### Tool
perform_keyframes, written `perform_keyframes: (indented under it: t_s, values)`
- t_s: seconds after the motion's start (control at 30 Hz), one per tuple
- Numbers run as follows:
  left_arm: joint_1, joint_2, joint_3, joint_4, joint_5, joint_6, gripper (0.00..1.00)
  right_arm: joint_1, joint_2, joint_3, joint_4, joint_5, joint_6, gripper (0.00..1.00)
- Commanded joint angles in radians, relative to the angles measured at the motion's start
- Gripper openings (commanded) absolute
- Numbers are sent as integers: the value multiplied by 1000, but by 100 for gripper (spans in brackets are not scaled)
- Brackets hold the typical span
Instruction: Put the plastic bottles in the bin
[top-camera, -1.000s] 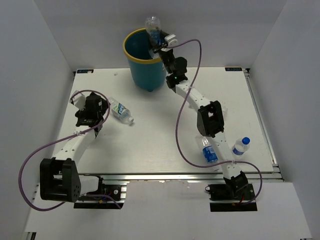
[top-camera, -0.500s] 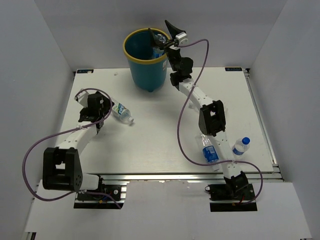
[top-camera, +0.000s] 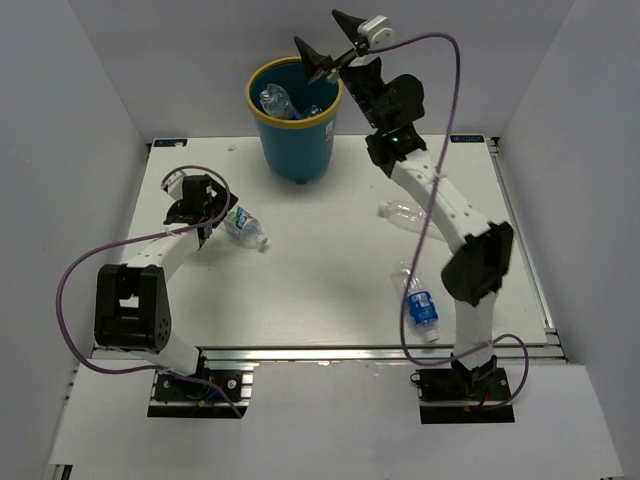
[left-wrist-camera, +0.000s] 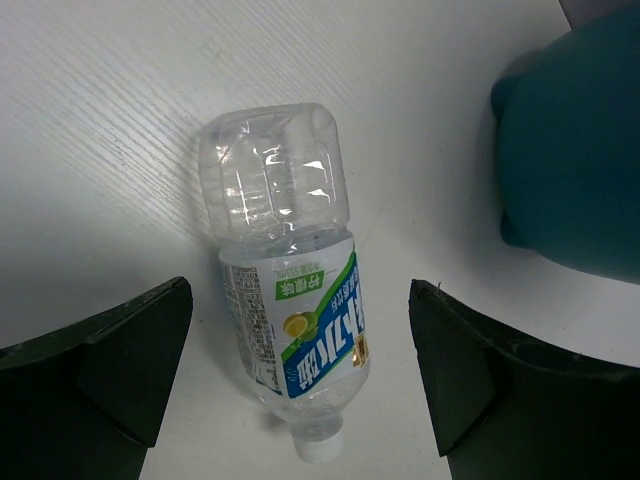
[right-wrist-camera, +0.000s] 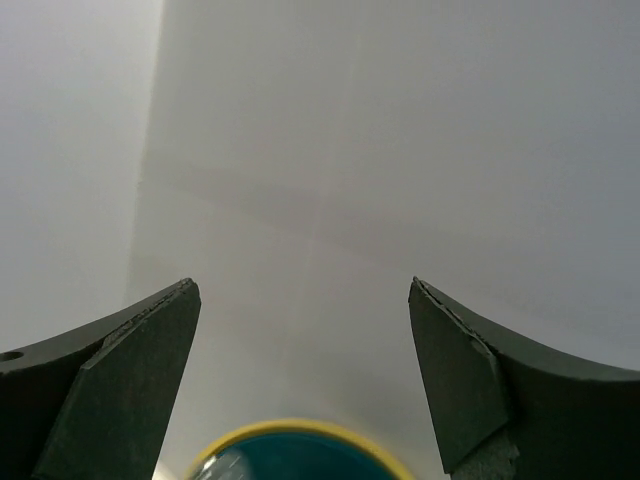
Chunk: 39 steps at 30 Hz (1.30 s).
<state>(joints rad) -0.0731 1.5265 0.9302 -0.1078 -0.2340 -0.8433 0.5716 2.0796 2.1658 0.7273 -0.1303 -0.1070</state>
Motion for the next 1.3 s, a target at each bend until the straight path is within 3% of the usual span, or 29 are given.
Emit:
perform_keyframes:
  t_s: [0.0, 0.1, 0.13, 0.17, 0.3, 0.4, 0.53, 0.67, 0.8, 0.93, 1.1, 1.17, 1.27]
  values:
    - [7, 20, 47, -27, 35, -26, 98, 46, -214, -159, -285, 37, -59, 89]
    - [6, 69, 67, -17, 65, -31, 98, 48, -430, -465, -469, 64, 45, 89]
    - [6, 84, 77, -4, 73, -31, 98, 48, -548, -566, -485, 66, 67, 89]
    - [6, 104, 93, -9, 78, -25, 98, 48, -602, -771, -489, 81, 116, 89]
    - [7, 231, 217, -131, 42, -10, 98, 50, -828, -1187, -431, 124, 226, 89]
    - [7, 265, 252, -144, 27, -4, 98, 50, -911, -1325, -509, 190, 306, 89]
    - [6, 313, 268, -135, 45, 7, 96, 50, -1001, -1417, -548, 221, 345, 89]
    - [4, 371, 308, -136, 82, 16, 76, 50, -1115, -1532, -473, 254, 342, 89]
    - [4, 380, 341, -147, 105, 23, 45, 50, -1200, -1583, -459, 359, 334, 89]
    - [4, 337, 393, -170, 111, 49, 30, 50, -1211, -1594, -473, 469, 320, 89]
    - [-17, 196, 482, -93, 182, 89, 28, 50, -1193, -1592, -496, 474, 314, 89]
    - [-37, 124, 492, 35, 190, 89, 33, 50, -1184, -1612, -476, 469, 337, 89]
    - [-71, 122, 593, 100, 205, 82, 35, 50, -1136, -1650, -440, 428, 328, 89]
